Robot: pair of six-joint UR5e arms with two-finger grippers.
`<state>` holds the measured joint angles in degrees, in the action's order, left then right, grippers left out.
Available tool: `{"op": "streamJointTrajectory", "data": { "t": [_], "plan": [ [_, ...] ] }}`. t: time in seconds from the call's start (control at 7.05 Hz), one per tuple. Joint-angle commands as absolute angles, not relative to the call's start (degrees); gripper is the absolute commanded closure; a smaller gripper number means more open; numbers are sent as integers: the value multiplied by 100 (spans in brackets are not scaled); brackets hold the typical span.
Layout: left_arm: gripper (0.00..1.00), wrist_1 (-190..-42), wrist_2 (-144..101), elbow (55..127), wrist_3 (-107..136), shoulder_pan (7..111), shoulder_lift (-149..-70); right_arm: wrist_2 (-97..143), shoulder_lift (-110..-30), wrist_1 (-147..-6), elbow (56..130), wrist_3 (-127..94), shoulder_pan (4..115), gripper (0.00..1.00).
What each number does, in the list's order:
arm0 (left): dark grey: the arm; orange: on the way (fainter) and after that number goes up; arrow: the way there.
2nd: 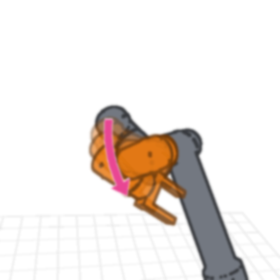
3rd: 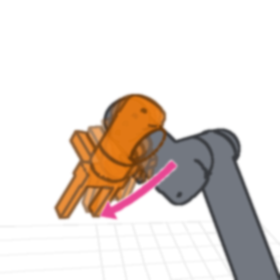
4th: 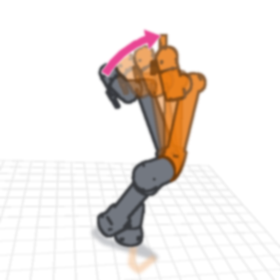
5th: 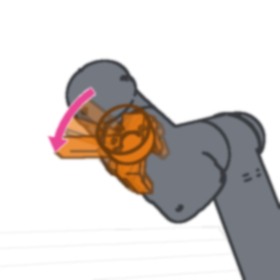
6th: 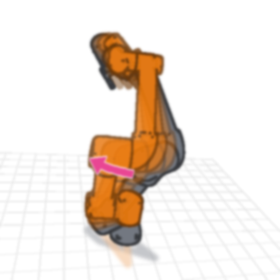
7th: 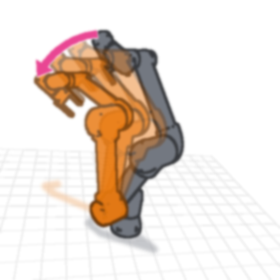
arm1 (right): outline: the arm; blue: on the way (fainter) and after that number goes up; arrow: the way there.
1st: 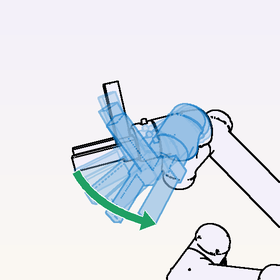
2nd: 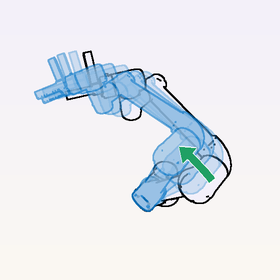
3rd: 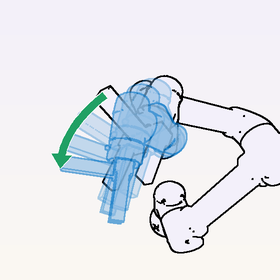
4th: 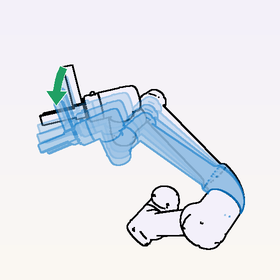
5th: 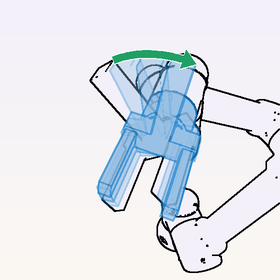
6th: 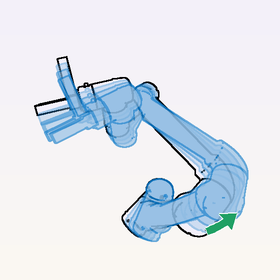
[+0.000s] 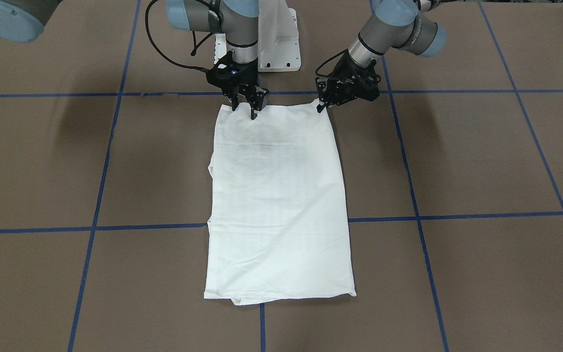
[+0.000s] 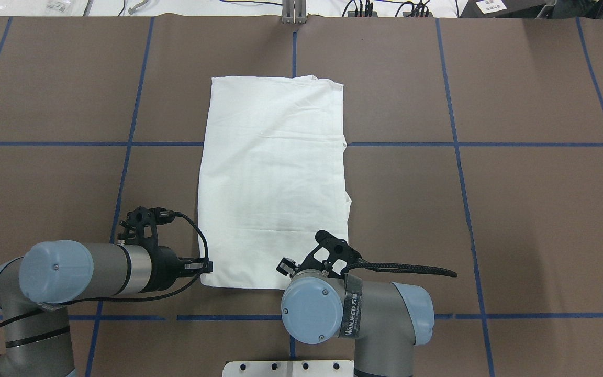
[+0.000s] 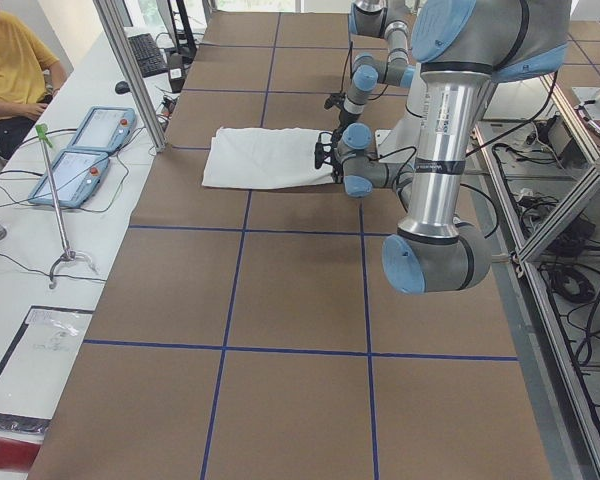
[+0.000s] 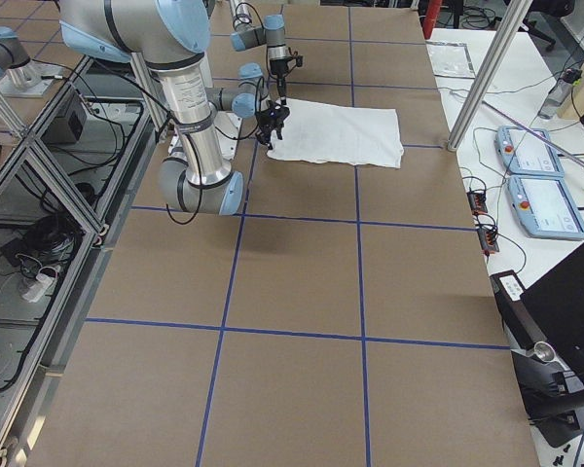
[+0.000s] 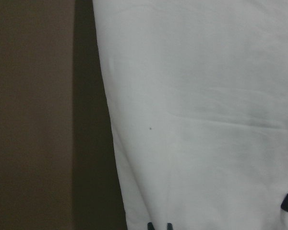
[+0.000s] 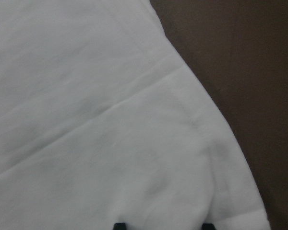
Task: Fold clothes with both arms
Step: 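Pinch the near corners with both grippers and lift them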
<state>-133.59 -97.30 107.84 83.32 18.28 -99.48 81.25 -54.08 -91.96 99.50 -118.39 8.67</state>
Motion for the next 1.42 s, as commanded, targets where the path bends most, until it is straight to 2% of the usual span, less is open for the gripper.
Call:
{"op": "streamJointTrajectory", "data": {
  "t": [0.0,0.28,0.43,0.71,0.85,0.99,1.14,1.28],
  "plan": [
    [100,-13368,-9729,10810,8332,1828,-9958,8112,-5405,-9211,9923,-11944,870,100],
    [100,-13351,-9808,10985,8315,1828,-9949,8130,-5440,-9220,10010,-11909,975,100],
    [100,-13298,-9948,11247,8306,1828,-9897,8147,-5510,-9498,10350,-11892,1010,100],
    [100,-13280,-10160,11766,8314,1855,-9844,8147,-5546,-11338,12085,-11935,793,100],
    [100,-13028,-10160,12151,8323,1837,-9844,8139,-5520,-11869,12651,-11944,582,100],
    [100,-12225,-10186,12834,8332,1820,-9879,8139,-5467,-12387,13117,-11988,406,100],
    [100,-11521,-10474,13485,8341,1828,-9896,8130,-5406,-12436,13157,-12040,396,100],
    [100,-11209,-10537,13561,8341,1819,-9949,8112,-5414,-12402,13079,-11980,396,100]
  ]
}}
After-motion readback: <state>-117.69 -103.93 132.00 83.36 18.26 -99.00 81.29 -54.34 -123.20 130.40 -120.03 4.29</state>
